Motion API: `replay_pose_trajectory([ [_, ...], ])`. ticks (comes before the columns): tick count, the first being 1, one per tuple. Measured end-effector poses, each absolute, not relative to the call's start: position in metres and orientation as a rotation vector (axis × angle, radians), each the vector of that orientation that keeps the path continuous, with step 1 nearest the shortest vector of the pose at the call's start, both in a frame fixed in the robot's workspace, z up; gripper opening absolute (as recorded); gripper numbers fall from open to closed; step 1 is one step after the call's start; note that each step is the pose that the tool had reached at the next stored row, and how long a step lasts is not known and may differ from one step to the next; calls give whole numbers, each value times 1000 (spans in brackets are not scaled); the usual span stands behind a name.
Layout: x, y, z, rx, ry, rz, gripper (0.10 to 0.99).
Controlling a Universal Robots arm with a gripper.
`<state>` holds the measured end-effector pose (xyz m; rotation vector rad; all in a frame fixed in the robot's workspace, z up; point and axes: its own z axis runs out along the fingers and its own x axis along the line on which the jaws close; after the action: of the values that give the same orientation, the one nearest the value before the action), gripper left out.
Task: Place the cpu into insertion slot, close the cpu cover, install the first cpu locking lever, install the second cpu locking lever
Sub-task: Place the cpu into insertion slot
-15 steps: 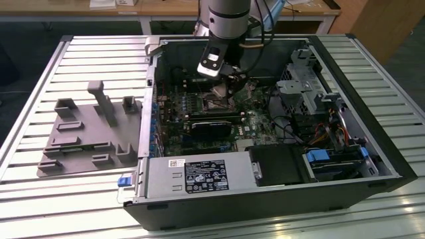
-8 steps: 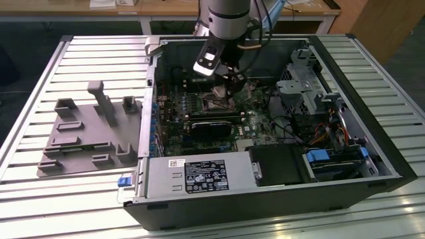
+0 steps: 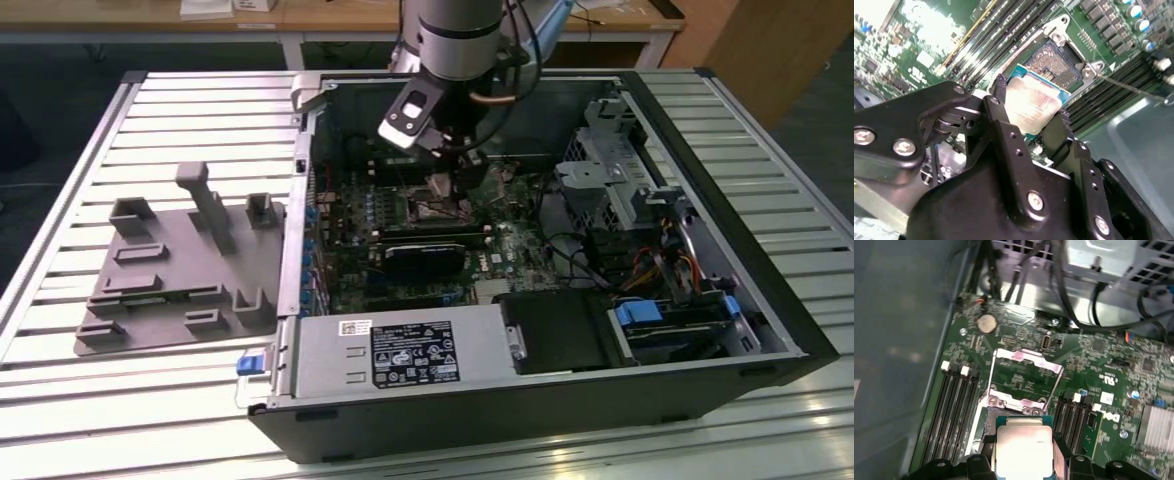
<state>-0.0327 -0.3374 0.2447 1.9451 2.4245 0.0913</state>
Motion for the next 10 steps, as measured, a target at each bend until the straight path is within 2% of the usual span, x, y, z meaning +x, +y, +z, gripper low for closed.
replay_pose_trajectory([
  [10, -33, -337, 242, 2123, 2256, 78, 537],
])
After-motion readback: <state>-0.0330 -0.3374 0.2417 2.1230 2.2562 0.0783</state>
